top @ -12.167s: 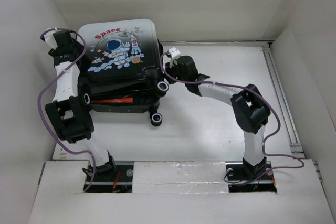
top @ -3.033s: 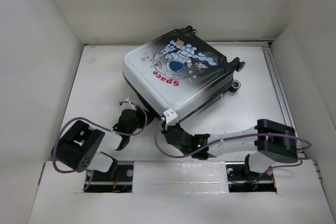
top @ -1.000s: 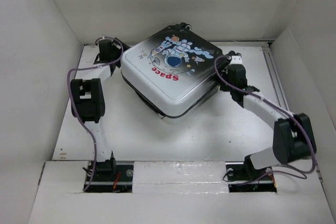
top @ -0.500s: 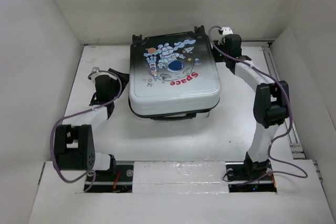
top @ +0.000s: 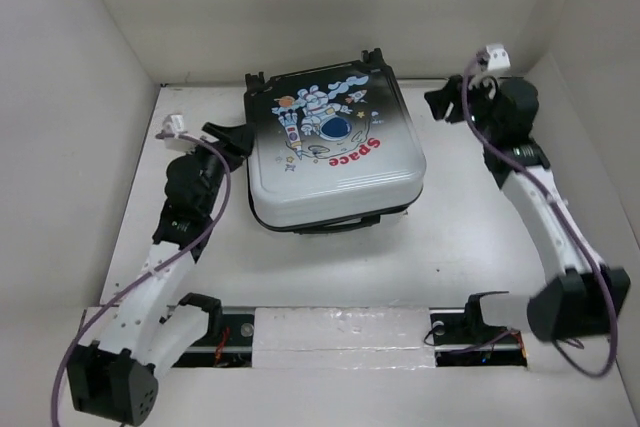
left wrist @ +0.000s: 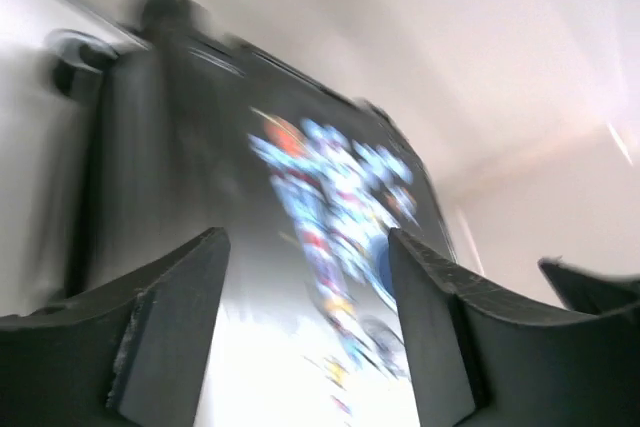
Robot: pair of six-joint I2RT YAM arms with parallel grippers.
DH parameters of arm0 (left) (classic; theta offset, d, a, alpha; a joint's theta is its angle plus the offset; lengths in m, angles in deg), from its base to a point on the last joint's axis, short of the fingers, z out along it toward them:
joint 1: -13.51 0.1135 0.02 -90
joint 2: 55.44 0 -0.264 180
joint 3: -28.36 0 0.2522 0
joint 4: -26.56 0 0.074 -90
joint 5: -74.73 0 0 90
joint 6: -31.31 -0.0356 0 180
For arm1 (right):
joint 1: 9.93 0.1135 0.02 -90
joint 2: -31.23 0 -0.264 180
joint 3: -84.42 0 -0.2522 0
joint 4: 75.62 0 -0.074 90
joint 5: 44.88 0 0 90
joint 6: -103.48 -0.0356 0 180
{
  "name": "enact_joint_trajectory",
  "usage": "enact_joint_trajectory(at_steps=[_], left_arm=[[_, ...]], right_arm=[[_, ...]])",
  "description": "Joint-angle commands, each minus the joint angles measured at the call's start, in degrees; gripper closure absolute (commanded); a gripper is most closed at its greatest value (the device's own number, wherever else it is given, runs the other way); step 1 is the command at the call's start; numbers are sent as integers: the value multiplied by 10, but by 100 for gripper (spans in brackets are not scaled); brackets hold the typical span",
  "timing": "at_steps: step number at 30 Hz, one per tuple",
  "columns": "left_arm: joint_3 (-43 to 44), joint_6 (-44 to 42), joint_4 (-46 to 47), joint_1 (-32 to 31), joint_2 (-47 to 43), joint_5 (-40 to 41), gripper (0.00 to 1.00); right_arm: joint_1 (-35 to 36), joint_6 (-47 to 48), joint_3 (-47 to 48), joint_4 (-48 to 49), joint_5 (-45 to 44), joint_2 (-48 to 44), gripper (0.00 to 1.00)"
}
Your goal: Pack the luggage
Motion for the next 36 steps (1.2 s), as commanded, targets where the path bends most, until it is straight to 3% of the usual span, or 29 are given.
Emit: enact_joint_trajectory(at_steps=[1, 2, 3, 5, 7, 10, 13, 16, 21, 27, 32, 36], left_arm=[[47, -92, -53, -105, -16, 39, 44], [64, -122, -69, -141, -10, 61, 51], [72, -132, -93, -217, 5, 104, 51], [85, -150, -110, -290, 11, 152, 52], [85, -155, -127, -389, 8, 244, 55], [38, -148, -114, -481, -49, 303, 61], [-12, -129, -98, -509, -82, 282, 64], [-47, -94, -93, -509, -77, 243, 67], [-134, -67, -73, -509, -82, 208, 70], [-207, -18, -78, -514, -87, 260, 70], [-249, 13, -56, -514, -62, 317, 63], [-260, 8, -6, -514, -33, 309, 58]], right_arm=[[26, -5, -160, 12, -16, -117, 46], [41, -5, -200, 18, -26, -193, 62], [72, -12, -268, 11, -52, -231, 71], [103, -29, -320, -18, -82, -305, 89], [147, -48, -363, -80, -127, -412, 91], [179, -75, -427, -151, -178, -543, 91], [206, -96, -481, -145, -176, -592, 81], [230, -112, -488, -99, -140, -532, 78], [275, -106, -495, -86, -257, -459, 66], [280, -80, -528, 10, -253, -410, 56], [280, -67, -543, 86, -267, -375, 55], [280, -52, -550, 156, -267, -353, 55]])
